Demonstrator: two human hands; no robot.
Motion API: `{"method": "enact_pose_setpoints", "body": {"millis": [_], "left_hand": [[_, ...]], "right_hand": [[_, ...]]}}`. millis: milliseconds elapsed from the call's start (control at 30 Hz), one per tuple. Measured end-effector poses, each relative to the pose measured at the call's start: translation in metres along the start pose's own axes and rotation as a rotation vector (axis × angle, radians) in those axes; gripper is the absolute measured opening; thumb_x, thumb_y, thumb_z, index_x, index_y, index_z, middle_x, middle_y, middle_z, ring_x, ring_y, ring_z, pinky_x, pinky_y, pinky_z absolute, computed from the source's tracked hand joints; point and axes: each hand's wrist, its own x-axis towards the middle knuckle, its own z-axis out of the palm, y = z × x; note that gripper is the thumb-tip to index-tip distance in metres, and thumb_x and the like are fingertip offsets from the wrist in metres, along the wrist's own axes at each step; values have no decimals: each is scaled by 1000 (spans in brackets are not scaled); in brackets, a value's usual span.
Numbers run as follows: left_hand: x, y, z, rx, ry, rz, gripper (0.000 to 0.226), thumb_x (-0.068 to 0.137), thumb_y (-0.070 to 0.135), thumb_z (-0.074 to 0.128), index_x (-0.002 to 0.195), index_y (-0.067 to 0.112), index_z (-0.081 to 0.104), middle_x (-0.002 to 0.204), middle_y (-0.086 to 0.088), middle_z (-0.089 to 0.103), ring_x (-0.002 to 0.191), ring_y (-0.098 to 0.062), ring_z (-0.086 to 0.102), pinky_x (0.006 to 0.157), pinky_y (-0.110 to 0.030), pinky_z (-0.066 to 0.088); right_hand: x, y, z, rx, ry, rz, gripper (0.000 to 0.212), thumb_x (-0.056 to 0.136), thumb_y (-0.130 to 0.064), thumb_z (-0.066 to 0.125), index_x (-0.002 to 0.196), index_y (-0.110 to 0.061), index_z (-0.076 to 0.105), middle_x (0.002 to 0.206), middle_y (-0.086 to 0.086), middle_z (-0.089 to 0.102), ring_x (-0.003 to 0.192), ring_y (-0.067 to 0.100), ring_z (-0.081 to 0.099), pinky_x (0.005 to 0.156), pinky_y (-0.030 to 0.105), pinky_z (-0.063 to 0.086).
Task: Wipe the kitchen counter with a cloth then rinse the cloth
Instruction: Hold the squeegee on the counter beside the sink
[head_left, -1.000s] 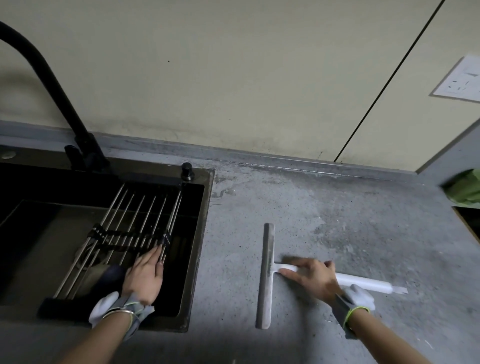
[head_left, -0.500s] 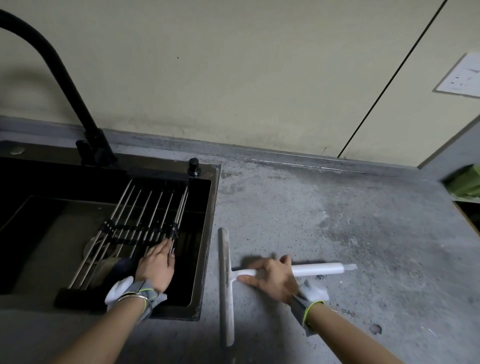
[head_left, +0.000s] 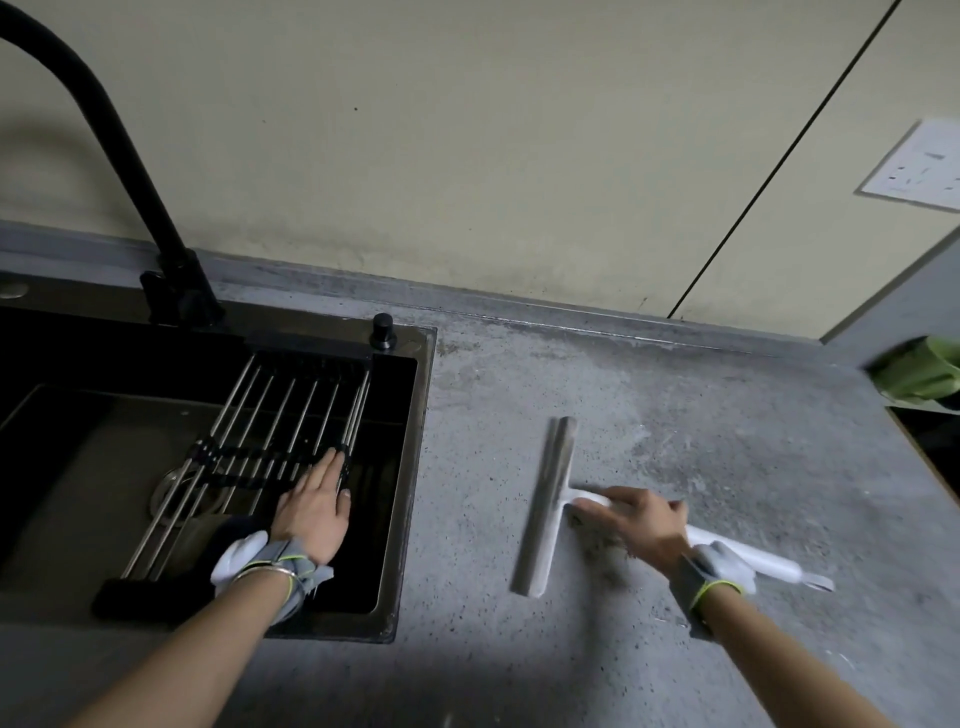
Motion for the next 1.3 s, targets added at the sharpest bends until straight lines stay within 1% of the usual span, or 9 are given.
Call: {"method": "enact_pose_setpoints", "body": {"millis": [167, 300, 367, 667, 800, 933, 1000, 1100, 1300], "left_hand": [[6, 3, 4, 72, -7, 9, 52, 102, 27, 29, 151, 21, 16, 159, 11, 8, 145, -11, 17, 113, -30, 20], [10, 2, 0, 60, 31, 17, 47, 102, 25, 30, 149, 21, 26, 157, 11, 18, 142, -9, 24, 112, -28, 20], [11, 1, -2, 60, 29, 28, 47, 102, 24, 30, 149, 21, 28, 157, 11, 20, 142, -9, 24, 112, -28, 20], [18, 3, -4, 38, 64, 26, 43, 101, 23, 33, 144, 18, 34, 149, 7, 33, 135, -15, 34, 108, -30, 25], [24, 5, -4, 34, 87, 25, 43, 100, 23, 35, 143, 20, 34, 148, 6, 33, 134, -16, 34, 108, -31, 26], [31, 7, -6, 20, 51, 32, 48, 101, 23, 34, 148, 24, 25, 155, 10, 22, 140, -13, 26, 112, -35, 21], [36, 10, -6, 22, 27, 35, 50, 101, 24, 33, 149, 28, 21, 157, 10, 18, 142, -13, 22, 113, -36, 20], [42, 13, -4, 30, 14, 20, 52, 101, 25, 32, 150, 29, 16, 158, 10, 15, 143, -12, 20, 113, -36, 20], [50, 12, 5, 40, -22, 0, 55, 102, 24, 27, 152, 25, 5, 159, 10, 6, 145, -8, 13, 114, -32, 17]], "right_hand": [[-1, -9, 1, -73, -107, -9, 28, 57, -89, 34, 77, -74, 45, 64, -30, 55, 97, 5, 51, 87, 34, 17], [2, -29, 25, -131, -166, -47, 66, 61, -87, 33, 112, -53, 57, 106, -16, 63, 114, 17, 42, 86, 33, 19], [5, -41, 37, -152, -191, -53, 73, 62, -85, 35, 116, -43, 59, 111, -10, 60, 113, 21, 41, 85, 34, 22], [14, -92, 73, -117, -220, -221, 49, 78, -70, 50, 110, -36, 64, 79, -18, 47, 71, 2, 22, 80, 32, 20], [21, -98, 73, -45, -222, -240, 47, 75, -72, 51, 106, -39, 64, 82, -20, 50, 79, 0, 30, 81, 33, 22], [38, -82, 52, 32, -152, -152, 52, 63, -83, 42, 97, -50, 62, 100, -18, 62, 109, 18, 42, 82, 32, 17], [48, -71, 34, 90, -114, -119, 32, 62, -83, 42, 82, -62, 56, 90, -27, 62, 108, 13, 42, 84, 32, 13], [64, -58, 13, 49, -87, -99, 14, 67, -81, 41, 78, -76, 48, 99, -26, 66, 100, 7, 44, 89, 34, 12], [84, -57, 10, -146, -127, -76, 65, 66, -81, 38, 111, -41, 63, 103, -12, 66, 100, 14, 46, 89, 37, 16]]}}
